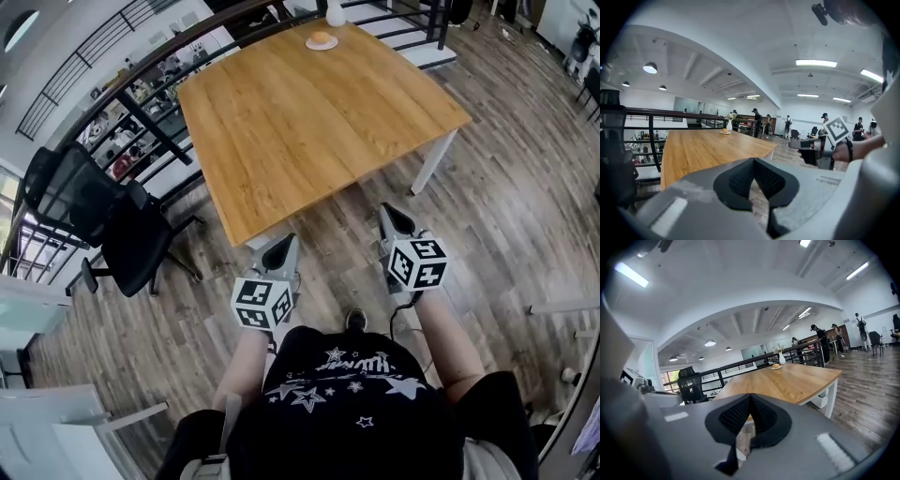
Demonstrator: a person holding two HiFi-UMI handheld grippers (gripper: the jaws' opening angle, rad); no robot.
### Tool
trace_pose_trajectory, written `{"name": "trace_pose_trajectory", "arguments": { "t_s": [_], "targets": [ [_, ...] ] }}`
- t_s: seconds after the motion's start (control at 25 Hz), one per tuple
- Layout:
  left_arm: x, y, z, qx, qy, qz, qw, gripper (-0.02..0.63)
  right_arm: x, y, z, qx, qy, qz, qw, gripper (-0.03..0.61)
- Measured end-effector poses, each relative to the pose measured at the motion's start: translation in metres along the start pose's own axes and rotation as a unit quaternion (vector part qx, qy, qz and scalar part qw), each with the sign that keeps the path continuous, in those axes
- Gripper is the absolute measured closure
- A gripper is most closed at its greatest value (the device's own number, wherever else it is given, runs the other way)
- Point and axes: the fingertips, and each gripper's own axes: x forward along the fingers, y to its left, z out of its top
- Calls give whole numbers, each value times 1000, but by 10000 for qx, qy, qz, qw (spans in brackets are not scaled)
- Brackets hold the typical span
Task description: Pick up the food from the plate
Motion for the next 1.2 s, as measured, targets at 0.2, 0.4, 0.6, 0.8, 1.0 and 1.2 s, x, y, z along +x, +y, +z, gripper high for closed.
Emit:
{"name": "trace_pose_trajectory", "arguments": {
  "t_s": [0.2, 0.4, 0.6, 0.8, 1.0, 1.2],
  "targets": [
    [15, 0, -6, -141, 129, 184, 9996, 615, 11, -27, 7, 58, -11, 30, 10000, 577],
    [23, 12, -6, -221, 169, 341, 9990, 615, 31, -35, 6, 87, 106, 84, 9999, 575],
    [43, 34, -7, -360, 260, 375, 9983, 615, 52, -34, 9, -11, 205, 157, 9997, 575],
    [80, 48, 1, -359, 310, 172, 9987, 615, 74, -54, 17, -131, 306, -25, 9994, 575],
    [124, 78, 12, -459, 333, 86, 9984, 615, 112, -76, 34, -122, 309, -260, 9991, 575],
    [167, 112, 22, -512, 406, -48, 9979, 615, 163, -89, 50, -113, 342, -351, 9987, 575]
  ]
}}
